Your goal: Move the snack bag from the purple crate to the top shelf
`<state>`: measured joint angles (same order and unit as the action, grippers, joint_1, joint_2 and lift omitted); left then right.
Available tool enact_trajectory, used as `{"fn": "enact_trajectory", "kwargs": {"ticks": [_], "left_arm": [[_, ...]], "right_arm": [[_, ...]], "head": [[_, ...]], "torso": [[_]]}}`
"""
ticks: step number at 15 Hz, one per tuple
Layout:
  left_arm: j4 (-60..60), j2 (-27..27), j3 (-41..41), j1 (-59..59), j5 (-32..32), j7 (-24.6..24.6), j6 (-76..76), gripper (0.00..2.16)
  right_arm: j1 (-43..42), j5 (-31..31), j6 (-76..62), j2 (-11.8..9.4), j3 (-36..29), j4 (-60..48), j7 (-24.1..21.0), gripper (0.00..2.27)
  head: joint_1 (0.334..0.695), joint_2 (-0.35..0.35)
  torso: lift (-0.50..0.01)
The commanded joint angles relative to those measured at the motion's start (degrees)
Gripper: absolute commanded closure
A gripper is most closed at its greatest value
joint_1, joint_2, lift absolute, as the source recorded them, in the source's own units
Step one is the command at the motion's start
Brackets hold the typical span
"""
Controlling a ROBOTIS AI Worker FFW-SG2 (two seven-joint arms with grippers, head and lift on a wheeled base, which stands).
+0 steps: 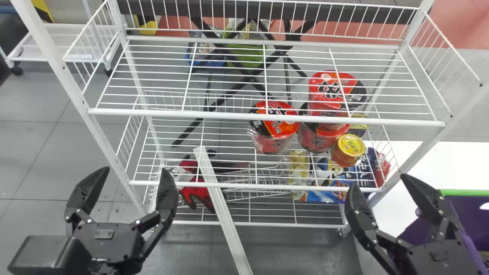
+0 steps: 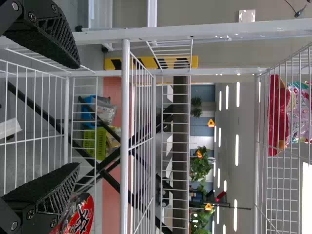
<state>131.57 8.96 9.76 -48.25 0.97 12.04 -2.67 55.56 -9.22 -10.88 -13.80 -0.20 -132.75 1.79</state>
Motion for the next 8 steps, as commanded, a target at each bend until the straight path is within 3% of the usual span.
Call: {"fn": "enact_trajectory", "kwargs": {"ticks": [1,3,8], "left_arm": [[-0.26,-0.09,0.00,0.00,0.00,0.00,-0.18,0.10],[-1.14,-0.09,0.00,0.44,-0.26,0.00,-1.05,0.10],[-2.45,0.00,0.00,0.88,-0.61,-0.09,-1.76,0.10]], "right_arm": [[1.04,-0.36,11.90,0.00,-2.43,-4.27,-0.03,0.18],[2.80,-2.29,16.47,0.61,-6.56,-7.43,0.32,0.18],[5.79,-11.43,23.33,3.25,-22.38,-10.25,7.00,0.18]], "head": [[0.695,-0.045],[0.695,-0.054],[0.695,-0.148]], "torso": [[-0.450],[-0.450],[-0.450]]}}
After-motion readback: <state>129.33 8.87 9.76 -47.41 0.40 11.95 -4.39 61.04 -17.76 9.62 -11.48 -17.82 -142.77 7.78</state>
